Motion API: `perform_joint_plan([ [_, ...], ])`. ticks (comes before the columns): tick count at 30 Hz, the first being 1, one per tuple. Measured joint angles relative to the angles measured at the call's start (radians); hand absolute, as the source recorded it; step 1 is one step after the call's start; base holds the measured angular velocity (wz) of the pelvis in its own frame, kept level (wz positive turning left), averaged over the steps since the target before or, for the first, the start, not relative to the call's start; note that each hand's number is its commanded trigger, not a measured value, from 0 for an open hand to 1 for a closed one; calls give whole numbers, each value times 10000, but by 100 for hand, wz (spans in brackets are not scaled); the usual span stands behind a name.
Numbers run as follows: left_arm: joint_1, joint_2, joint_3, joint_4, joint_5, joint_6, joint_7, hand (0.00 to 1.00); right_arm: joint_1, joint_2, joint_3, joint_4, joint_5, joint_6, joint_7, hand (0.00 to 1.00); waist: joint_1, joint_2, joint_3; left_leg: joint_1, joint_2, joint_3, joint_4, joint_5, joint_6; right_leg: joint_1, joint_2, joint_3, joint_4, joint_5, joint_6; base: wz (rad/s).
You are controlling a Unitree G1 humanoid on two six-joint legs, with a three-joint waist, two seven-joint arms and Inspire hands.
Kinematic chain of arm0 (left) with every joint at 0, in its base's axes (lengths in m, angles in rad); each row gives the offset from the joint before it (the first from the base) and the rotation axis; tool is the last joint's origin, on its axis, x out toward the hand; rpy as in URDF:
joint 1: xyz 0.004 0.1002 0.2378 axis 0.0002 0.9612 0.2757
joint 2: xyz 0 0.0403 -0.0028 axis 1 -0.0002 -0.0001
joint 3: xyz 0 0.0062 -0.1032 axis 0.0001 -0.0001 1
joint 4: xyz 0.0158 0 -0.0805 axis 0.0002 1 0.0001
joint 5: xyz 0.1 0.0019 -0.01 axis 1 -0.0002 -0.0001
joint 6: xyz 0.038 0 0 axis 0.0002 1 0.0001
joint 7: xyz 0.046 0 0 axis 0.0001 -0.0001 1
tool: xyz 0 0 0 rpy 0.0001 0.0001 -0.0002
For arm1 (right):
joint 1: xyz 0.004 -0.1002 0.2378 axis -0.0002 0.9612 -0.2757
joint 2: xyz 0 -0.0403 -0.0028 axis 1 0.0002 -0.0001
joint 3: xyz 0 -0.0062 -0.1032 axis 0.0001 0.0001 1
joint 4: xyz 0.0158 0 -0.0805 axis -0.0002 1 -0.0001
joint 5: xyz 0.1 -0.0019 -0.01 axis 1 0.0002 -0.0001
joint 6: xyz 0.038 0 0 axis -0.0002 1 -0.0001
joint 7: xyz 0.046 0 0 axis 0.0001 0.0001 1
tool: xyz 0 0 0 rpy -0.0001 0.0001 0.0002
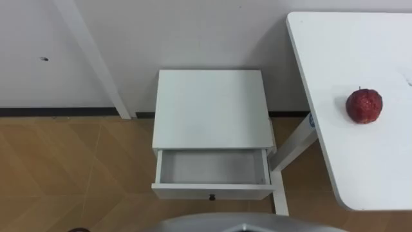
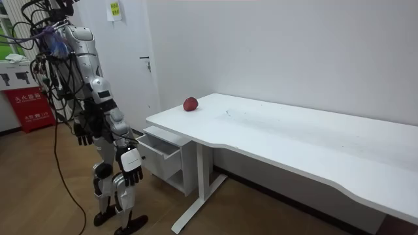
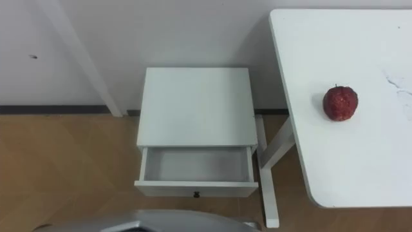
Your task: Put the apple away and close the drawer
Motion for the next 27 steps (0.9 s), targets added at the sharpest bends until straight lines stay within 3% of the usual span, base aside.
perform_joint_plan([
  [7,-57,-21,-5,6,-116,21,-5,0,-30,2,-19,20,302,9,-3,0,11,5,-3,-25,3,-2,0,0,0,-28,2,4,1,0,0,0],
  [13,-56,-83,127,38,-350,25,176,0,-27,2,-341,306,2151,24,-467,0,155,64,-8,-19,28,134,-6,-9,-6,-46,26,90,-4,0,0,-3],
  [16,-63,-78,424,39,-350,18,212,0,166,-1,-915,343,3730,43,-1005,0,106,110,8,-23,32,128,-5,-10,-7,-49,28,92,-7,0,0,0],
  [18,45,-93,841,41,-350,-23,222,0,230,7,-2363,269,6344,-110,-1463,0,-68,134,18,-7,37,189,-11,-13,-7,-55,36,150,-8,0,0,-6],
  [19,79,-88,924,23,-349,-25,242,0,230,7,-2634,207,7012,-173,-1554,0,-120,134,18,2,43,219,-8,-16,-12,-57,44,185,-7,0,-1,-9],
  [21,95,-64,1096,-11,-351,-142,410,0,194,6,-3393,-160,9354,-459,-1923,0,-412,129,14,-6,48,264,12,-21,-16,-72,47,204,-2,2,-3,-6],
  [24,69,-30,1263,-8,-354,-265,489,0,70,3,-4531,-491,11671,-791,-2324,0,-650,121,1,-68,37,268,51,-24,-12,-135,36,203,12,4,-7,0],
  [27,50,4,1285,-13,-369,-378,598,0,-20,-15,-5188,-827,13083,-1096,-2857,0,-828,116,-17,-101,31,310,42,-23,-11,-182,34,221,-12,1,-7,0],
])
